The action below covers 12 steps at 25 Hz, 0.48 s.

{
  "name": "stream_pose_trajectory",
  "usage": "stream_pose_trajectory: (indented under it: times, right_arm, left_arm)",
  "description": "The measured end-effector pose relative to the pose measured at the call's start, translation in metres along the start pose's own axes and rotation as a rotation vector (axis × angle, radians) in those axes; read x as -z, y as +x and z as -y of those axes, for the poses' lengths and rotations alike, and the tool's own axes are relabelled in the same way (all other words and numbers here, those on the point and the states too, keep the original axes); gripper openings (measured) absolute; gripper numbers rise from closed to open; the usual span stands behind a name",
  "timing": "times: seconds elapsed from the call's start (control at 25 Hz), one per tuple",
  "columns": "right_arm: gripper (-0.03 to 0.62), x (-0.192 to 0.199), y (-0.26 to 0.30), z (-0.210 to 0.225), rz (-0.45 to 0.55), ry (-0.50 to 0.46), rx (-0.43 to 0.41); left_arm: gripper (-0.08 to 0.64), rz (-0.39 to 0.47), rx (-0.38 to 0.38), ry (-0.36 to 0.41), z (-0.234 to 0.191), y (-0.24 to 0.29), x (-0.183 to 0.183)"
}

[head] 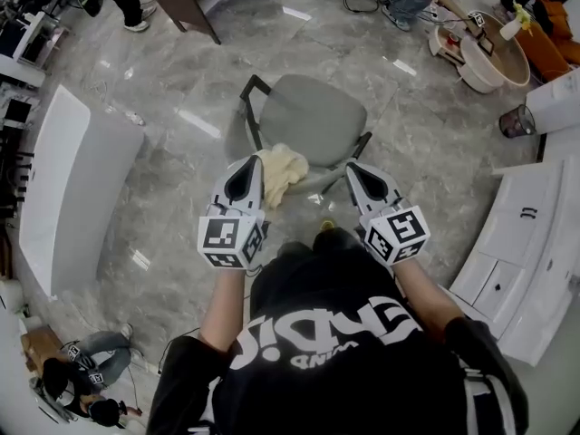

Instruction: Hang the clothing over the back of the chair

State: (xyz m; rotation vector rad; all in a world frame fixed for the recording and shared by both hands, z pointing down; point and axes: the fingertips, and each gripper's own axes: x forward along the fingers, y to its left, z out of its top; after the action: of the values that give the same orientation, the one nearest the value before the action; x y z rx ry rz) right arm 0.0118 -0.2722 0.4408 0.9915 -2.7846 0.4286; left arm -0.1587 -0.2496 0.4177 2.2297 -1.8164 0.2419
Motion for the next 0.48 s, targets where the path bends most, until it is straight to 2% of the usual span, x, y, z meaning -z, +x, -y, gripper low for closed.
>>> stream_pose_trajectory:
  times: [0.48]
  right_arm:
    - [0.014, 0.012, -0.031, -0.068, 0.034, 0.019, 0.042]
  left_arm:
    - [0.015, 0.019, 0.045, 0.025, 0.0, -0.065, 0.007]
